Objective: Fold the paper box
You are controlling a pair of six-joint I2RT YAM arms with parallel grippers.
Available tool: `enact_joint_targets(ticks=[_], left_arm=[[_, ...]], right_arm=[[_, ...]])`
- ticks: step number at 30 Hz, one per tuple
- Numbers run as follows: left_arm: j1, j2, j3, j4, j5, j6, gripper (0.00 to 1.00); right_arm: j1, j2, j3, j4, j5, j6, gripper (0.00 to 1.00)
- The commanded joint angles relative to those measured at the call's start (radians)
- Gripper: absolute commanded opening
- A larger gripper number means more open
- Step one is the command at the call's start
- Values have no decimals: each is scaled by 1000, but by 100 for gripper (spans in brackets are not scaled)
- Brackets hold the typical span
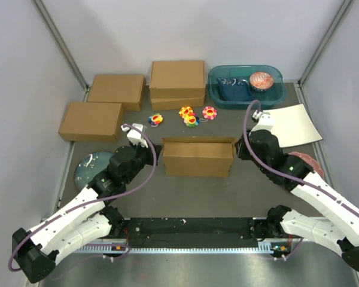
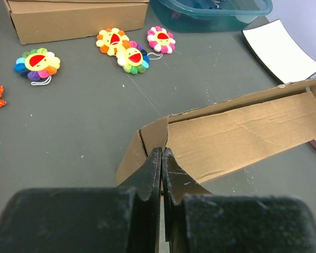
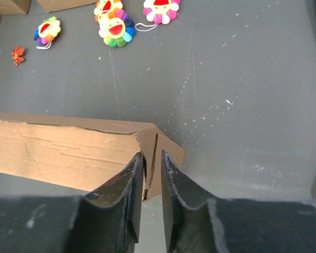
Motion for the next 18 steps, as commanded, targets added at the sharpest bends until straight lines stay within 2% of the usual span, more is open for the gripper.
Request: enact_joint_targets(ticks=[1,3,4,5,13,18], left_arm=[[-8,33,-9,-143,-20,25,0],[-9,32,-8,-145,-20,26,0],[-9,33,-8,-143,-19,25,0],[-9,32,-8,-143,-19,25,0],[-12,26,-20,-126,-12,11,0],[-20,32,-48,-117,-6,-7,0]], right_arm=[[3,4,36,37,40,-26,14],[2,6,24,48,31,-28,9],[3,4,21,49,29,-29,3],[2,2,12,49,26,-29,0],[2,-36,-66,52,6,-15,0],[3,-71,-172,51,-17,24,0]])
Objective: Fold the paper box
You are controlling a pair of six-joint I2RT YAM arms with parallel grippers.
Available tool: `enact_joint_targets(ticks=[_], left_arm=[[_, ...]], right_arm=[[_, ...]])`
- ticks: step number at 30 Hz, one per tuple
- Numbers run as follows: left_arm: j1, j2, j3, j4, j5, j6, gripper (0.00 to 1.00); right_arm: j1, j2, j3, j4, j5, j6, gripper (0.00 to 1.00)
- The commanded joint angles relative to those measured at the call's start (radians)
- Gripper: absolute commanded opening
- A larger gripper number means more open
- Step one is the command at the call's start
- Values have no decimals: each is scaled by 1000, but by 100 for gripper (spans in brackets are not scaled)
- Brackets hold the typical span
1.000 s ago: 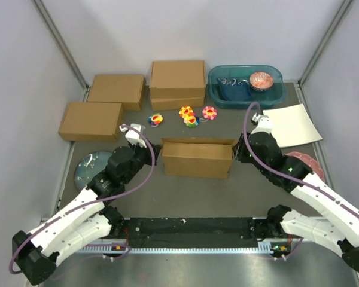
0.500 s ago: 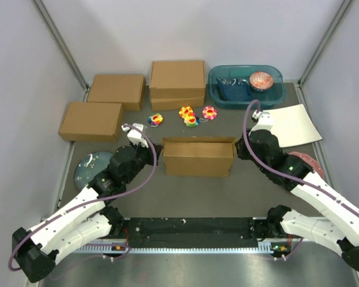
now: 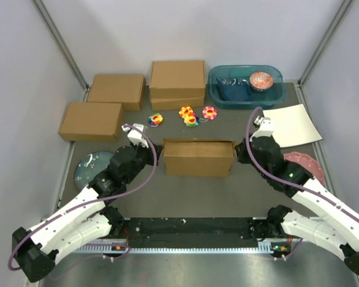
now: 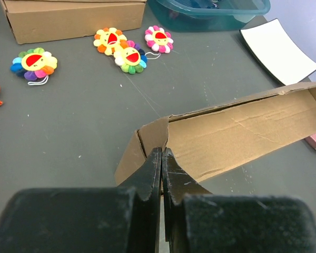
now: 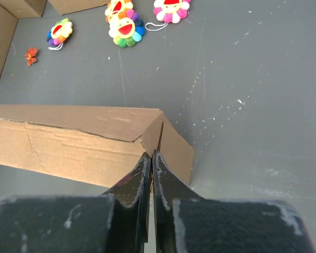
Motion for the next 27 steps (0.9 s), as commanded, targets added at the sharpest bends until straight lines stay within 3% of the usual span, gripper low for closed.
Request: enact_joint_targets(ticks=[1,6,10,12,19,27], left_arm=[[-10,26,-51,-115,-4,-9,0],[-10,8,-37,-118,-10,-11,3],[-8,-21,-11,-112,-19,3,20],[-8,-31,10,-110,-19,15,24],[-10,-46,42,-100,-42,31,26],[-8,-23,98,-92,-61,52,47]], right_arm=[[2,-22,-95,-37,4,30,0],[4,-44,-132,-39,0,47,0],[4,-36,-109,-40,0,43,0],[4,-33,-104,-43,-1,39,0],[4,-30,-99,-42,-1,36,0],[4,-25,-93,-43,-4,36,0]])
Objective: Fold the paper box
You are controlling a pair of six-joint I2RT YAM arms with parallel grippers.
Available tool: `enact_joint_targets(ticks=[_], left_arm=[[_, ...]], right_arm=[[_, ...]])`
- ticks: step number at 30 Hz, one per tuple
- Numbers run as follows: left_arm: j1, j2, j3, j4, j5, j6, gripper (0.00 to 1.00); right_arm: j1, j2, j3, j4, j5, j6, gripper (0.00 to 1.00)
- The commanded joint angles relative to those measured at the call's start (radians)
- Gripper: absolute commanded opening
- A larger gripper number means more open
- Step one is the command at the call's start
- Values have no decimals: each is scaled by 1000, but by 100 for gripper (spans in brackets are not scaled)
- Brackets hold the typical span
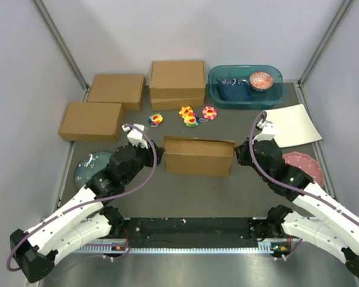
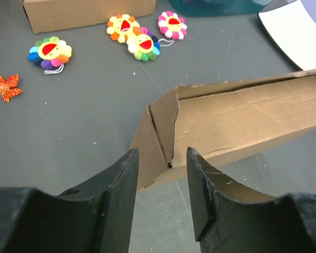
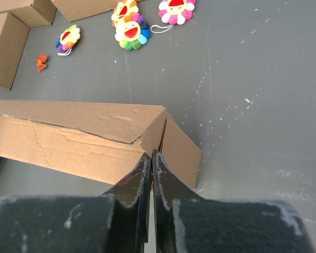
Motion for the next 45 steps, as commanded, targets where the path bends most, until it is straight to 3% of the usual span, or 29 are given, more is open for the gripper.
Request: enact_joint_targets(ticks=[1,8,17,27,30,34,41,45], left_arm=[[1,8,75,26,-32,22,48],[1,53,113,48,-32,46,48],[6,123,124,65,-57,52,41],[18,133,163,80,-66,71,41],[21,145,156,92,-63,78,36],[23,156,135,100,-44,80,17],[23,148,91,118,-12,71,1],[23,131,46,138,20,68,0]], right_arm=[[4,29,-1,-116,9,-7,0],[4,36,7,-116,8,-8,0],[4,40,9,-116,3,-10,0],[4,48,13,-116,0,-11,0],[2,48,15,-116,-2,-13,0],[4,43,12,-116,3,-13,0],[4,45,10,-116,-3,-8,0],[4,45,4,-115,-3,-5,0]])
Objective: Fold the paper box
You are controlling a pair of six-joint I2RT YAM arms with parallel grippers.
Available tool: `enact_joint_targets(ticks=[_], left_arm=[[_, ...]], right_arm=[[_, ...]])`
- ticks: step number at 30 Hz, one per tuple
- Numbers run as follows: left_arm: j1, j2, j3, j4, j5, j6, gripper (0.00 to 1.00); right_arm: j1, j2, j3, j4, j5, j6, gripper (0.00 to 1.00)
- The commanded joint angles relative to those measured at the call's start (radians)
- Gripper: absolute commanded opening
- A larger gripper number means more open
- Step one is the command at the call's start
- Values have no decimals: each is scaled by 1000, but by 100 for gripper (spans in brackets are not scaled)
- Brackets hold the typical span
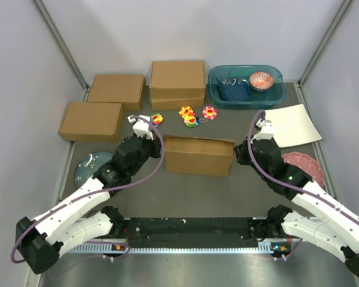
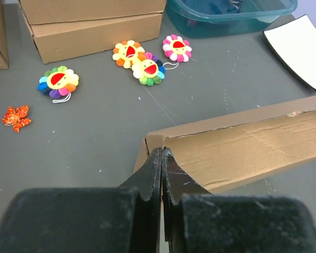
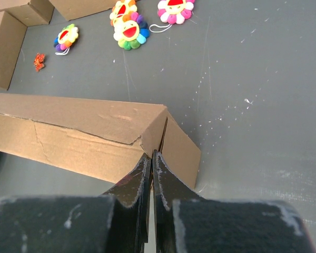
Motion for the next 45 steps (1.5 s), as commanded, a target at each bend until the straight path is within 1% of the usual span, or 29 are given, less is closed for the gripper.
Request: enact_joint_targets(ticks=[1,9,13,16,18,19,22,26,30,31,34,40,44,45], left_arm=[[2,-24,-68,39,48,1,0],[1,-68,-203,34,27,-108,0],[-12,-81,-273,22,-16,-171,0],[-16,-100,-288,19,-39,-172,0],[-16,-113,-274,15,-49,-166,0],[-15,-114,-266,11,-52,-156,0],[-16,-108,-237,1,-59,-140,0],[-16,-94,-225,-2,-59,-137,0],[-18,-93,-226,-4,-55,-139,0],[-18,-88,-225,-4,-55,-139,0],[-18,-81,-222,-4,-52,-136,0],[-18,-71,-206,-4,-47,-129,0],[-18,-59,-191,-2,-40,-122,0],[-18,-58,-189,-4,-39,-120,0]], right_arm=[[4,27,-5,-116,-3,-3,0],[4,17,-37,-116,-6,0,0],[4,-4,-71,-116,-16,12,0],[2,-24,-68,-125,-15,11,0],[4,-33,-34,-132,-10,4,0],[4,-35,-19,-142,-7,-2,1],[4,-29,49,-152,2,-19,11],[4,-1,116,-155,14,-42,15],[2,22,138,-153,28,-51,21],[4,26,141,-152,28,-52,25],[4,36,153,-144,28,-54,31],[4,53,179,-119,30,-65,37],[4,68,185,-95,28,-72,36],[4,71,185,-89,28,-72,34]])
